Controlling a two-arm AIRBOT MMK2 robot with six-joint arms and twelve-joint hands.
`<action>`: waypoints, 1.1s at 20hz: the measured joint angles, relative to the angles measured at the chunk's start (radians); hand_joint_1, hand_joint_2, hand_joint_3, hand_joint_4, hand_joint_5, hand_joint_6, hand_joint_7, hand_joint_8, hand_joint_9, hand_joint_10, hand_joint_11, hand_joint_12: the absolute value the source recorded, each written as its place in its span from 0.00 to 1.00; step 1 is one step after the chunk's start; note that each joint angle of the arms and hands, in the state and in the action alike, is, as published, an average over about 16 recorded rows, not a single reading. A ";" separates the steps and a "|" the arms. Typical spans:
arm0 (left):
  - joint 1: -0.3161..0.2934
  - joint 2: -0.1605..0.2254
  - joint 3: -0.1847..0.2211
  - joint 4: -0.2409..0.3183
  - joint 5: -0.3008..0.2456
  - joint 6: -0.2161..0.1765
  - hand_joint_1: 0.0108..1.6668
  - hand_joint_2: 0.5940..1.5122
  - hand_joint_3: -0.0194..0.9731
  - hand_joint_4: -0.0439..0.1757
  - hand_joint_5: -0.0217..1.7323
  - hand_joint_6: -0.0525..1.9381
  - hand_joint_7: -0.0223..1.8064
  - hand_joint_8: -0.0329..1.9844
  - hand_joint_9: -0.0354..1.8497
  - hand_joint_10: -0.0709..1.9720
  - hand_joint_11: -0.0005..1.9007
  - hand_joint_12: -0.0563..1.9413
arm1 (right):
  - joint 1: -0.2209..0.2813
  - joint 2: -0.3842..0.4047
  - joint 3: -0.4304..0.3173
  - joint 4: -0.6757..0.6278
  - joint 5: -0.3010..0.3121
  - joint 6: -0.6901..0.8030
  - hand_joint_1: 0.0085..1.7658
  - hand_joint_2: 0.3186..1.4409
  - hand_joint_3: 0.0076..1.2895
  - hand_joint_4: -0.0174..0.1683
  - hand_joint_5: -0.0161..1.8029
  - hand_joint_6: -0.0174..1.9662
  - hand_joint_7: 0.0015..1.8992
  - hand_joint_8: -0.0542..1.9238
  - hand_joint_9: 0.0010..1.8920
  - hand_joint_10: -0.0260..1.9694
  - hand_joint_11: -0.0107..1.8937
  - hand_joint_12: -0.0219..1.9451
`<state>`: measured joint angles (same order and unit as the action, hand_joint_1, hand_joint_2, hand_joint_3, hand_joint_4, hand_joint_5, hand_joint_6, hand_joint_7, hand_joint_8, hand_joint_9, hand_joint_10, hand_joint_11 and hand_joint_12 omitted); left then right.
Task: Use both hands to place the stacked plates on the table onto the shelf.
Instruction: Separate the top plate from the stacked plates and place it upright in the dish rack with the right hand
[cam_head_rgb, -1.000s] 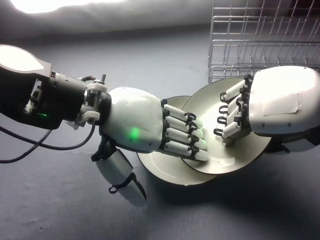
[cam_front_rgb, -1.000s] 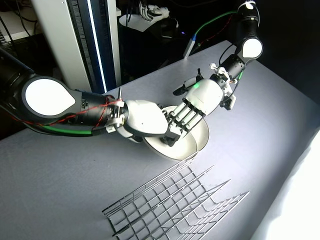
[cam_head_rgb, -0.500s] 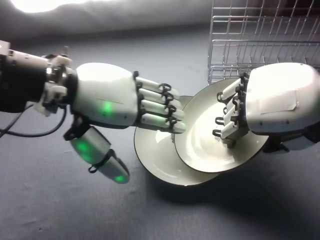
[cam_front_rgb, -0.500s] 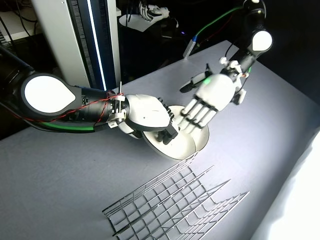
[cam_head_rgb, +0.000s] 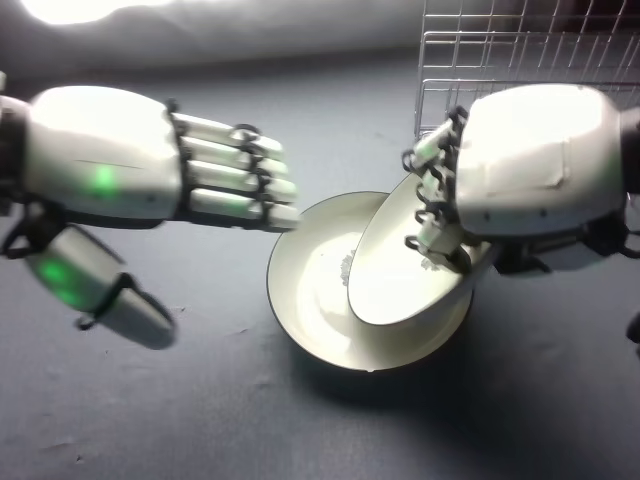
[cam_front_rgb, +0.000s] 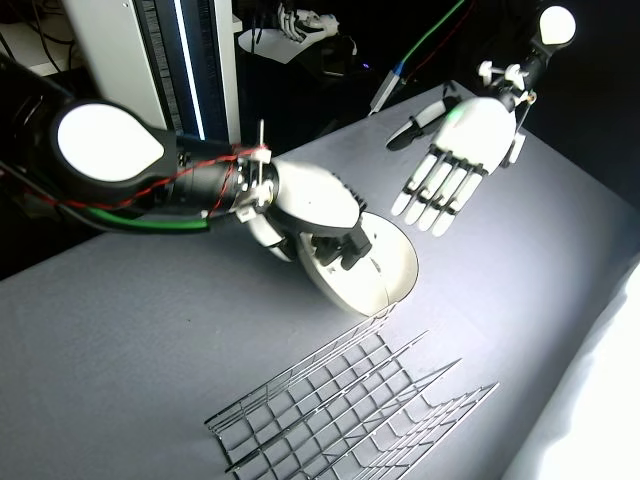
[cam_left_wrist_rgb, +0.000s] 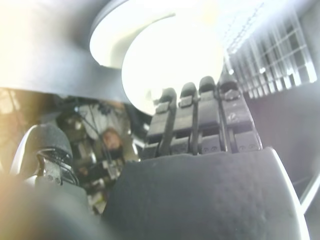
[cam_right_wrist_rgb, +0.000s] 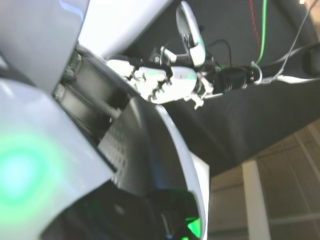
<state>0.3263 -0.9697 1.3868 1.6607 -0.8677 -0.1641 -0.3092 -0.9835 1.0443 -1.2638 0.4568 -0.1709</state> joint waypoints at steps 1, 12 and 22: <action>0.000 0.018 -0.005 0.004 -0.002 0.000 0.01 0.52 0.04 0.21 0.02 0.03 0.02 0.01 0.03 0.04 0.01 0.03 | 0.010 0.002 -0.007 0.010 -0.003 0.001 0.74 0.59 0.00 0.07 0.51 0.38 0.54 0.36 0.48 0.60 0.31 0.62; 0.037 0.130 0.000 0.048 0.002 0.033 0.01 0.52 0.04 0.21 0.02 0.03 0.02 0.01 0.03 0.04 0.01 0.03 | 0.072 0.017 -0.052 0.189 -0.025 0.002 0.77 0.60 0.00 0.08 0.53 0.45 0.58 0.43 0.46 0.61 0.31 0.63; 0.052 0.140 0.016 0.063 0.026 0.062 0.01 0.52 0.04 0.21 0.02 0.03 0.02 0.01 0.03 0.04 0.01 0.03 | 0.095 0.020 -0.057 0.372 -0.029 0.001 0.77 0.61 0.01 0.08 0.53 0.46 0.57 0.42 0.45 0.62 0.28 0.65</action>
<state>0.3779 -0.8295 1.4033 1.7242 -0.8418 -0.1024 -0.2139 -0.9639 0.9877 -0.8919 0.4277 -0.1701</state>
